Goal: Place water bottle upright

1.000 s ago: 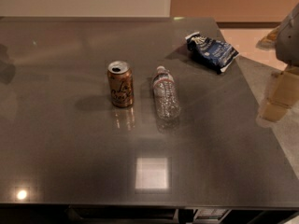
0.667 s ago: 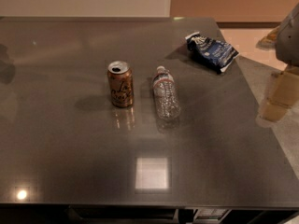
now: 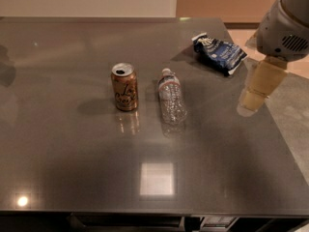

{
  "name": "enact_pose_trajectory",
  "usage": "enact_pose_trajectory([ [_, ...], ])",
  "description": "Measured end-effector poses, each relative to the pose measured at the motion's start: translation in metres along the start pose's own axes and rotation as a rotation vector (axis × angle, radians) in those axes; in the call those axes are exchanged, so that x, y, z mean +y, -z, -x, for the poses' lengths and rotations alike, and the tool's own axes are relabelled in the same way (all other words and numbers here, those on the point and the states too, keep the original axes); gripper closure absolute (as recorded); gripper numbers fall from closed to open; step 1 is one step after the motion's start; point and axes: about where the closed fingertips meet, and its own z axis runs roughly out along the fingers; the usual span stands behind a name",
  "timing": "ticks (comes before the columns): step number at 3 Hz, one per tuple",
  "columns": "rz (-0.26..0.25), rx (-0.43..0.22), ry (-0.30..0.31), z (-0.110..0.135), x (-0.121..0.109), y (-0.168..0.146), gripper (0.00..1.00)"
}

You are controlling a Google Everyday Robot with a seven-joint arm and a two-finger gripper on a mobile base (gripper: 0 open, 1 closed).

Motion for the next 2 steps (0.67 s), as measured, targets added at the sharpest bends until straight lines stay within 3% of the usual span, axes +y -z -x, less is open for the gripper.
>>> enact_pose_trajectory([
  [1,0.029,0.005,-0.098,0.026,-0.019,-0.023,0.00],
  [2,0.035,0.027,-0.236,0.042,-0.037,-0.042,0.00],
])
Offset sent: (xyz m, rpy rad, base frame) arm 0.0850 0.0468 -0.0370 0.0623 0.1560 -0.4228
